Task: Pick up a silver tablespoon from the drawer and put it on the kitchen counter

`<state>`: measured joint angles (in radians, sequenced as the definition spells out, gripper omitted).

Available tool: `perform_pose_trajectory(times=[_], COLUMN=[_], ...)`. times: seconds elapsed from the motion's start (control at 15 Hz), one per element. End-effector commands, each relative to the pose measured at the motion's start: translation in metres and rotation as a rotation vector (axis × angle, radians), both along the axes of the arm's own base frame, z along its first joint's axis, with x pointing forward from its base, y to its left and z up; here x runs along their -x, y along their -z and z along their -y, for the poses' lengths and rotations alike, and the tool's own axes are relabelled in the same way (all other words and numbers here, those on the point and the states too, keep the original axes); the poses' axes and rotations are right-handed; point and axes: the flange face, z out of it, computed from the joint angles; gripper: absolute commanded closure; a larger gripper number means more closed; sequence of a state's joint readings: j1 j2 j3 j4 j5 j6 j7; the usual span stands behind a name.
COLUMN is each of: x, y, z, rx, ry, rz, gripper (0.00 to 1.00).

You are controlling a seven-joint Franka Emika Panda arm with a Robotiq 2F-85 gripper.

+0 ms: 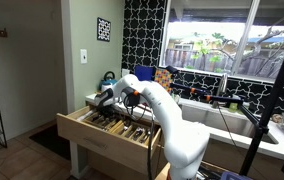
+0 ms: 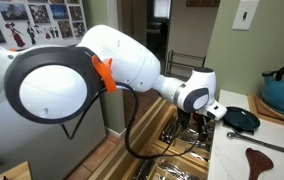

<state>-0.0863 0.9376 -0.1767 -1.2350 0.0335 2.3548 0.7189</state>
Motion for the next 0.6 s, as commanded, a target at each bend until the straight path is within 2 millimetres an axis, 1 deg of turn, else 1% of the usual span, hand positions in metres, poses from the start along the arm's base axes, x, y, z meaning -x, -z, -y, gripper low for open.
perform_pose_trajectory(times=[0.0, 0.13, 0.2, 0.4, 0.53], x=[0.001, -0.003, -0.004, -0.007, -0.007], y=[0.006, 0.008, 0.009, 0.016, 0.021], z=[0.001, 0.001, 0.000, -0.002, -0.004], rx=[0.009, 0.026, 0.035, 0.060, 0.069], ry=[-0.028, -0.050, -0.062, -0.085, -0.096], rz=[0.029, 0.041, 0.047, 0.052, 0.052], gripper=[0.19, 0.04, 0.00, 0.00, 0.10])
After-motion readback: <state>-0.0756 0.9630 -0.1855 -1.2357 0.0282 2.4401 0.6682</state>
